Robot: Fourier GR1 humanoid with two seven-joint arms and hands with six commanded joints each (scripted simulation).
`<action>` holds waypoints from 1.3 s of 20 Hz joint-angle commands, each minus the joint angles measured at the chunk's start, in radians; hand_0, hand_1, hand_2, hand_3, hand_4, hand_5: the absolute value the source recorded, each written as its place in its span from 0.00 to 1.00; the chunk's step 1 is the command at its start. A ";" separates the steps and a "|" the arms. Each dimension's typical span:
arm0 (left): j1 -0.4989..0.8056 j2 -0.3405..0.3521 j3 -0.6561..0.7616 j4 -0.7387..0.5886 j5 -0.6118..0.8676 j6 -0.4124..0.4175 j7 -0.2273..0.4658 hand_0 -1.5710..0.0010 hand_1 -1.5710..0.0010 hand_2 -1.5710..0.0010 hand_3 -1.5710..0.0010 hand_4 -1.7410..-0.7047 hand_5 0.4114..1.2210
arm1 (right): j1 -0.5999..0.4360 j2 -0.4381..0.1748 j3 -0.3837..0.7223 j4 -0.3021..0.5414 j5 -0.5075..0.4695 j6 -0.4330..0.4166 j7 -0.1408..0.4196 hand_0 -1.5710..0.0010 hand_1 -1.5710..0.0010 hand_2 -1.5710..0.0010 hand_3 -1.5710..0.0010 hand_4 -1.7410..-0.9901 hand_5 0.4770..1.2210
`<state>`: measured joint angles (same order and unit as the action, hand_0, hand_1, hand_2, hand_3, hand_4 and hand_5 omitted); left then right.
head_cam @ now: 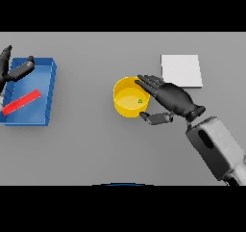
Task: Pick up the red beaker and tilt it to pour out 1 green nut into yellow bowl. Pick up the yellow bowl and place it on the metallic measuring scale.
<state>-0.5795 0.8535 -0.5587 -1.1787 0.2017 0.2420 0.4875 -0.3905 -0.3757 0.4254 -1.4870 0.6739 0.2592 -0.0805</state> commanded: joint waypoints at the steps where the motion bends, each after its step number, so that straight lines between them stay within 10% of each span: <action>1: -0.010 -0.007 -0.001 0.010 0.000 -0.002 0.014 1.00 1.00 1.00 1.00 0.91 0.39 | -0.027 0.001 0.012 0.020 0.004 0.019 -0.003 1.00 1.00 1.00 1.00 0.62 0.24; 12: -0.004 0.005 -0.005 -0.001 -0.002 -0.008 0.010 1.00 1.00 1.00 1.00 0.91 0.39 | -0.214 0.034 0.133 0.258 0.060 0.130 -0.113 1.00 1.00 1.00 1.00 0.66 0.28; 26: -0.028 0.004 0.002 0.034 -0.005 -0.025 -0.011 1.00 1.00 1.00 1.00 0.92 0.39 | -0.303 0.074 0.218 0.405 0.125 0.196 -0.091 1.00 0.99 0.98 0.97 0.56 0.37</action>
<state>-0.6077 0.8576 -0.5564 -1.1446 0.1965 0.2172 0.4769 -0.6930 -0.3012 0.6433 -1.0815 0.7991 0.4549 -0.1700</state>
